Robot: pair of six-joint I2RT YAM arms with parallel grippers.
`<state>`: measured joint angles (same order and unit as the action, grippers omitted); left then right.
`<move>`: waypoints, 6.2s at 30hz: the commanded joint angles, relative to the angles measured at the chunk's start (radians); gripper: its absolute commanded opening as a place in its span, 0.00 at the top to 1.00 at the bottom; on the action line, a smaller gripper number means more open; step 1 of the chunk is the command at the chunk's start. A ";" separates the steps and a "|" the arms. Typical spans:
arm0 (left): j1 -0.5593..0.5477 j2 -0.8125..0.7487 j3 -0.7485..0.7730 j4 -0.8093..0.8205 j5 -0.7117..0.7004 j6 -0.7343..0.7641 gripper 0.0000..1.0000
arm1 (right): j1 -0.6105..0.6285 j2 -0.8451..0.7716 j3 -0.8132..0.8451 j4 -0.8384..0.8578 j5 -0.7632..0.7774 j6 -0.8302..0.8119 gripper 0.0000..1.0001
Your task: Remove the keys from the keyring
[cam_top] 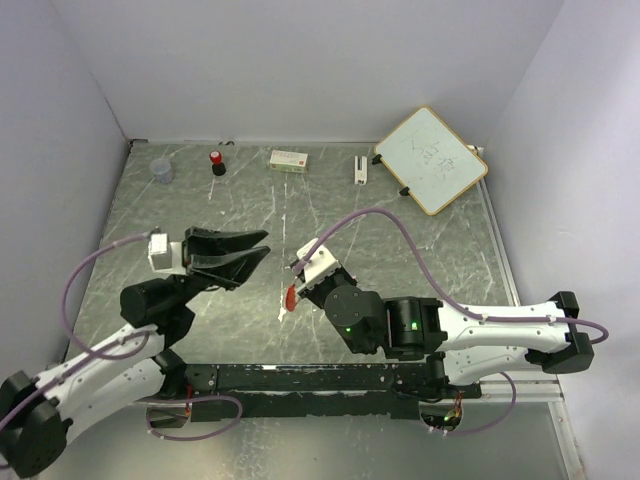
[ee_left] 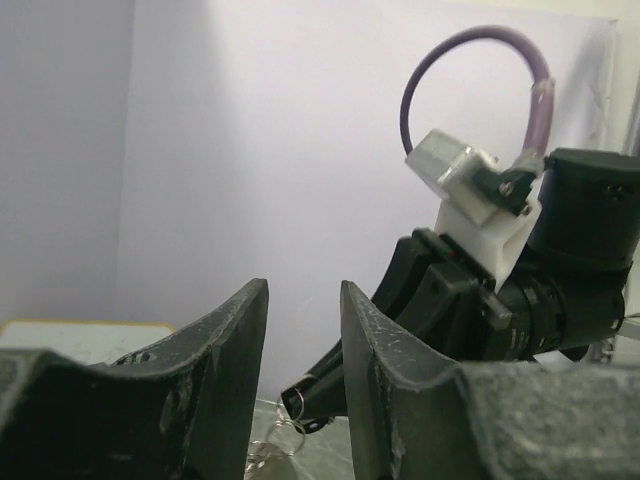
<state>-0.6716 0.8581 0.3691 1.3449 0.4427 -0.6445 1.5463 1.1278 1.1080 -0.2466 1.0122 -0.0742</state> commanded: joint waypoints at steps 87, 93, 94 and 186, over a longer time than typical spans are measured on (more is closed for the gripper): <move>-0.005 -0.007 0.063 -0.373 0.208 0.491 0.50 | 0.007 -0.043 0.058 0.055 -0.101 -0.068 1.00; -0.005 -0.001 0.071 -0.377 0.205 0.495 0.50 | 0.011 -0.044 0.061 0.055 -0.112 -0.071 1.00; -0.005 0.003 0.071 -0.371 0.207 0.492 0.50 | 0.012 -0.042 0.061 0.053 -0.113 -0.072 1.00; -0.005 0.053 0.045 -0.070 0.082 0.213 0.93 | 0.024 -0.023 -0.025 0.058 -0.077 -0.010 1.00</move>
<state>-0.6735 0.9180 0.4107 1.1606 0.5575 -0.3859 1.5612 1.1095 1.1011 -0.2062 0.9123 -0.0868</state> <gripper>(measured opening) 0.072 0.026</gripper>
